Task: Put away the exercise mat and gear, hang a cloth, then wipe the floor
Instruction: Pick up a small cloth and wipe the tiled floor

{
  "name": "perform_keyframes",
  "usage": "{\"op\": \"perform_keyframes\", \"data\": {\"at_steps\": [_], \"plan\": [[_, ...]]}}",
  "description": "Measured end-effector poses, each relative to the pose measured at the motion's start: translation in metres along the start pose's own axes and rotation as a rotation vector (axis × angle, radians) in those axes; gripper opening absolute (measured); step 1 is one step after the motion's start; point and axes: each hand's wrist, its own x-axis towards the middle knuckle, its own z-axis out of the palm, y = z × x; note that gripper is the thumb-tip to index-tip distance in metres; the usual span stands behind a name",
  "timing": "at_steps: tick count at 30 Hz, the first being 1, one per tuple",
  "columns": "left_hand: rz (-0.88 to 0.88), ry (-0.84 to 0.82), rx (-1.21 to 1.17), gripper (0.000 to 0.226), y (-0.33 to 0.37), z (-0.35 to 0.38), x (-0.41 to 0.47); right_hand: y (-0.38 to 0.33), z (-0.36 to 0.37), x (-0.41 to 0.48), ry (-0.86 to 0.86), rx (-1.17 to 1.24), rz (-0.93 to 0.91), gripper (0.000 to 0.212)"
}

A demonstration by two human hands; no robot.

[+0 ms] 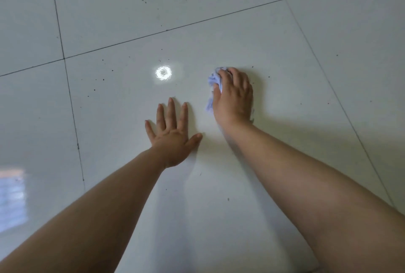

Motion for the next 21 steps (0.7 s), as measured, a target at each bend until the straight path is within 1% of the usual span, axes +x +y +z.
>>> {"op": "perform_keyframes", "data": {"at_steps": [2, 5, 6, 7, 8, 9, 12, 14, 16, 17, 21], "plan": [[-0.004, -0.008, 0.007, 0.08, 0.001, -0.001, 0.0, -0.004, 0.001, 0.005, -0.038, 0.042, -0.154, 0.036], [-0.001, -0.023, 0.016, 0.079, 0.001, -0.002, 0.0, 0.007, -0.005, -0.002, -0.099, 0.123, -0.476, 0.033], [-0.001, -0.026, 0.019, 0.079, 0.001, -0.003, -0.001, 0.013, -0.007, -0.005, -0.114, 0.141, -0.547, 0.031], [0.0, -0.031, 0.019, 0.079, 0.001, -0.003, -0.001, 0.017, -0.008, -0.006, -0.116, 0.148, -0.581, 0.03], [0.001, -0.034, 0.018, 0.079, 0.0, -0.003, -0.001, 0.019, -0.007, -0.007, -0.107, 0.144, -0.571, 0.031], [0.002, -0.036, 0.016, 0.079, 0.0, -0.003, -0.001, 0.016, -0.004, -0.005, -0.091, 0.129, -0.521, 0.032], [0.007, -0.028, 0.015, 0.079, 0.0, -0.001, -0.002, -0.008, 0.009, 0.012, -0.058, 0.076, -0.285, 0.036], [0.014, -0.022, 0.019, 0.079, 0.0, -0.001, -0.002, -0.025, 0.014, 0.027, -0.09, 0.04, -0.207, 0.034], [0.022, -0.016, 0.024, 0.079, 0.002, -0.001, -0.001, -0.033, 0.015, 0.036, -0.156, 0.027, -0.214, 0.034], [0.024, -0.011, 0.025, 0.079, 0.003, -0.001, -0.001, -0.033, 0.013, 0.038, -0.173, 0.045, -0.25, 0.034], [0.013, 0.009, 0.022, 0.079, 0.002, 0.0, -0.003, -0.012, -0.003, 0.017, -0.22, 0.108, -0.487, 0.037]]}}
